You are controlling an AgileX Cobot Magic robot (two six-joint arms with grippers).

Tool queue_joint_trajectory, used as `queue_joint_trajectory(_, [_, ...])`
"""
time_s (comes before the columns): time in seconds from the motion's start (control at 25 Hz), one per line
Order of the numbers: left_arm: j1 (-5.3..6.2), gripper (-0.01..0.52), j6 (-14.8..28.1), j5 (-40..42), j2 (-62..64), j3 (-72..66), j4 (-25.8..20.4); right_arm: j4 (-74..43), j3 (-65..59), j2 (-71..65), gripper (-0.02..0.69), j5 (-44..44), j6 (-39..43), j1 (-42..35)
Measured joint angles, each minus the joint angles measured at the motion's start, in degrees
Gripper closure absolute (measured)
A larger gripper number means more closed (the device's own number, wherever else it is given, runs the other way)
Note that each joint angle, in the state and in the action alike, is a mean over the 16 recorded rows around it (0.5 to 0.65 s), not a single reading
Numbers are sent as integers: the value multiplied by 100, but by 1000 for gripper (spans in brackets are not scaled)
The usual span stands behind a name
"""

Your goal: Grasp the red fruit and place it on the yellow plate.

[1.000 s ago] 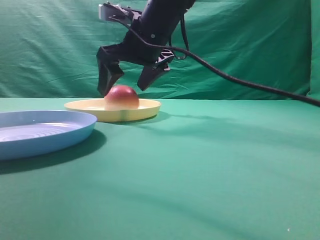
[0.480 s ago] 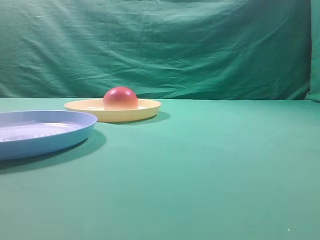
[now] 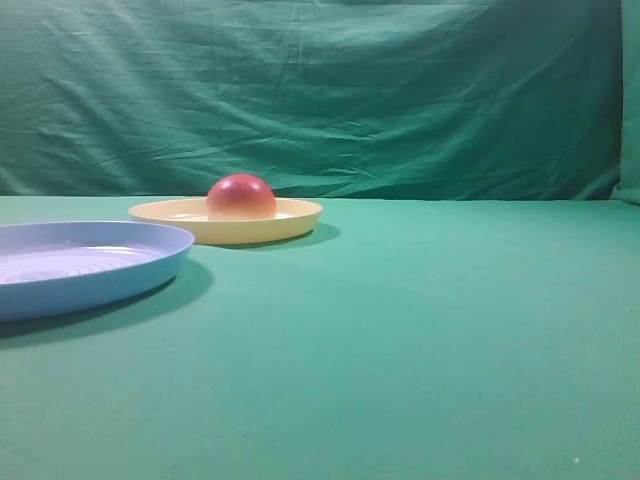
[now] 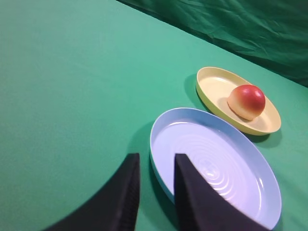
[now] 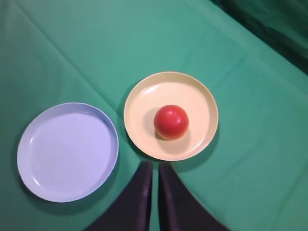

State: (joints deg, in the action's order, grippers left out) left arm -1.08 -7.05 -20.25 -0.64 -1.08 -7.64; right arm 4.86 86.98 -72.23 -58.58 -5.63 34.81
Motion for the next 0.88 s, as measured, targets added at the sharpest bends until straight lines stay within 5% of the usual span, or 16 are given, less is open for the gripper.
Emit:
queue_joint_trajectory(0.4, [0, 357, 0, 0, 0, 0, 0, 34, -3446, 3218, 665, 1271, 39, 0])
queue_joint_trajectory(0.88, [0, 357, 0, 0, 0, 0, 0, -76, -4943, 5278, 665, 1312, 120, -34])
